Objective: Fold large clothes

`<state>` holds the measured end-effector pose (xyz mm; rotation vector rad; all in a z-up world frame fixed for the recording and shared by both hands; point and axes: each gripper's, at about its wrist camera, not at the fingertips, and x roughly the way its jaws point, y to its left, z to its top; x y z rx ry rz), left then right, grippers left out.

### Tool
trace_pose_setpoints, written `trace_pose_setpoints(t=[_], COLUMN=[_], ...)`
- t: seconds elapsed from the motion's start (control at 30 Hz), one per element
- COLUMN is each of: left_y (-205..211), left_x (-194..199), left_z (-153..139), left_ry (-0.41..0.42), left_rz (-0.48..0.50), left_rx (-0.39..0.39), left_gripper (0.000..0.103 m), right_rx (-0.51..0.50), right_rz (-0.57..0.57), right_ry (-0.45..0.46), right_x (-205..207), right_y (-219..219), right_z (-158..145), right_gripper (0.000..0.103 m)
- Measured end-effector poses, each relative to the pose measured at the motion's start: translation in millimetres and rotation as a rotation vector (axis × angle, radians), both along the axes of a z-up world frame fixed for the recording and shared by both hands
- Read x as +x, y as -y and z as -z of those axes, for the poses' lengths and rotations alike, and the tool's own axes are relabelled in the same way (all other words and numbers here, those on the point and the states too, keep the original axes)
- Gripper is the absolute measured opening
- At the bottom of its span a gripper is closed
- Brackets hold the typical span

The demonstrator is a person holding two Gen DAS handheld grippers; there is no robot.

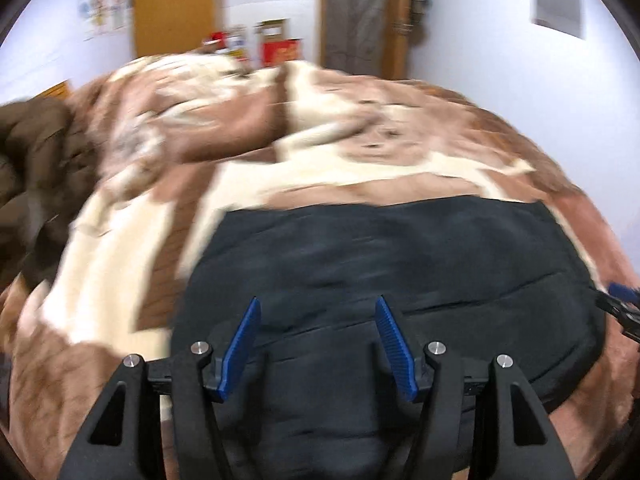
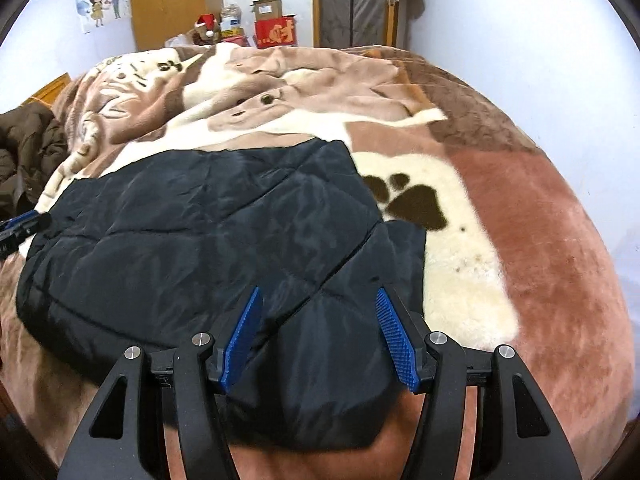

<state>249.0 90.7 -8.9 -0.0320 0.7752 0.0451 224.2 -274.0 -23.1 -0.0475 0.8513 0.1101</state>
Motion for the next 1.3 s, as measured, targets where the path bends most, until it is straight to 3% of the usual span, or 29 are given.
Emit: trace_pose_setpoints(t=[0.1, 0.27, 0.37, 0.43, 0.6, 0.7, 0.8, 0.9, 1.17, 1.3], left_y=[-37.8, -52.0, -50.9, -49.6, -41.3, -52.9, -53.7, -48.6, -50.4, -53.0], left_x=[-0.1, 4.9, 6.0, 2.8, 33.9, 59.6, 66.8, 69.0, 73.9, 66.6], left_z=[28.1, 67.3, 59.0, 43.8, 25.9, 42.3, 53.1, 62.8, 67.0, 51.8], left_ry=[-0.078, -0.129, -0.13, -0.093, -0.044, -0.104, -0.11, -0.109, -0.119, -0.132], left_rz=[-0.095, -0.115, -0.135, -0.112, -0.063, -0.09, -0.093, -0.083, -0.07, -0.095], left_rx=[-0.028, -0.088, -0.101, -0.129, 0.003, -0.033, -0.052, -0.051, -0.066, -0.08], left_gripper=[0.062, 0.062, 0.06, 0.06, 0.06, 0.063, 0.065, 0.066, 0.068, 0.066], right_rx=[-0.007, -0.036, -0.046, -0.027, 0.041, 0.023, -0.006, 0.027, -0.006, 0.003], right_rz=[0.02, 0.013, 0.029, 0.025, -0.04, -0.053, -0.038, -0.034, -0.052, -0.035], right_ry=[-0.074, -0.096, -0.108, -0.064, 0.039, 0.007, -0.093, -0.093, -0.104, -0.121], right_x=[9.1, 18.2, 17.8, 13.7, 34.2, 68.0, 98.5, 103.1, 104.4, 103.0], right_y=[1.4, -4.2, -5.7, -7.9, -35.8, -53.3, -54.5, -48.6, -49.7, -48.1], right_z=[28.6, 44.5, 32.5, 12.4, -32.0, -22.5, 11.7, 34.8, 37.8, 24.5], right_gripper=[0.059, 0.059, 0.059, 0.059, 0.059, 0.059, 0.059, 0.059, 0.059, 0.059])
